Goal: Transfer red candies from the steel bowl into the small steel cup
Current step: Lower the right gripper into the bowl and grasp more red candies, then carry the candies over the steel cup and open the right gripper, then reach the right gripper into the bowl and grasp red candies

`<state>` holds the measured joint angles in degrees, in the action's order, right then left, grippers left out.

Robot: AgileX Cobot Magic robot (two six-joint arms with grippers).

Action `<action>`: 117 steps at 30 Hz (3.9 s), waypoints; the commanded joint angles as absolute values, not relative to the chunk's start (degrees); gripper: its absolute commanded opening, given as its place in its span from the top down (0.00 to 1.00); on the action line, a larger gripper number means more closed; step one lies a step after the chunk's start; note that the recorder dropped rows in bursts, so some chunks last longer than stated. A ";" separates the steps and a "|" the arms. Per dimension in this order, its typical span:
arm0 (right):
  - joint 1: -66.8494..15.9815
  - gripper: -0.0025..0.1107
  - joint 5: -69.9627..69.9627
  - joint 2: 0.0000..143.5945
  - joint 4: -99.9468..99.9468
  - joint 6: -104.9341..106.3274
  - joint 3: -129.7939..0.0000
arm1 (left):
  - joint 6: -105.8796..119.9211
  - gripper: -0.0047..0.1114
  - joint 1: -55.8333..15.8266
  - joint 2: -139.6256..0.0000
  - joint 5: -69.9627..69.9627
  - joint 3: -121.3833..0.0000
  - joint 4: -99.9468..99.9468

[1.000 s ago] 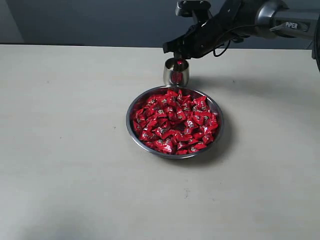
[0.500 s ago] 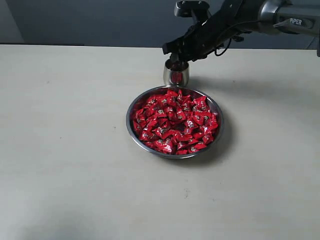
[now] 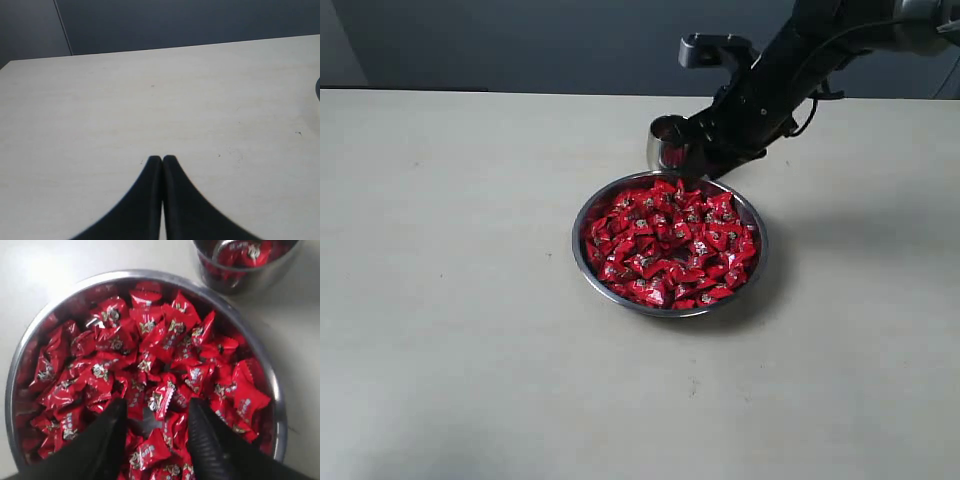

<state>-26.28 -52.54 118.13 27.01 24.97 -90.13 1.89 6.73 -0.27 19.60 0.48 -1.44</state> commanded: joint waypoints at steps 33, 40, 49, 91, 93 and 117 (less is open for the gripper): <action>-32.60 0.98 -45.04 120.15 24.66 25.75 -86.02 | 1.68 0.96 6.85 0.00 18.86 0.00 -1.55; -32.60 0.98 -42.83 114.81 20.72 25.45 -86.02 | 1.68 0.96 6.85 0.00 18.86 0.00 -1.55; -28.87 0.98 -33.56 115.16 19.94 23.34 -87.68 | 1.68 0.96 6.85 0.00 18.86 0.00 -1.55; -26.34 0.68 -53.32 129.27 24.16 23.34 -115.65 | 1.68 0.96 6.85 0.00 18.86 0.00 -1.55; -26.34 0.68 -56.66 128.68 24.64 23.25 -115.55 | 1.68 0.96 6.85 0.00 18.86 0.00 -1.55; -34.81 0.68 -53.09 124.88 32.91 27.92 -94.56 | 1.68 0.96 6.85 0.00 18.86 0.00 -1.55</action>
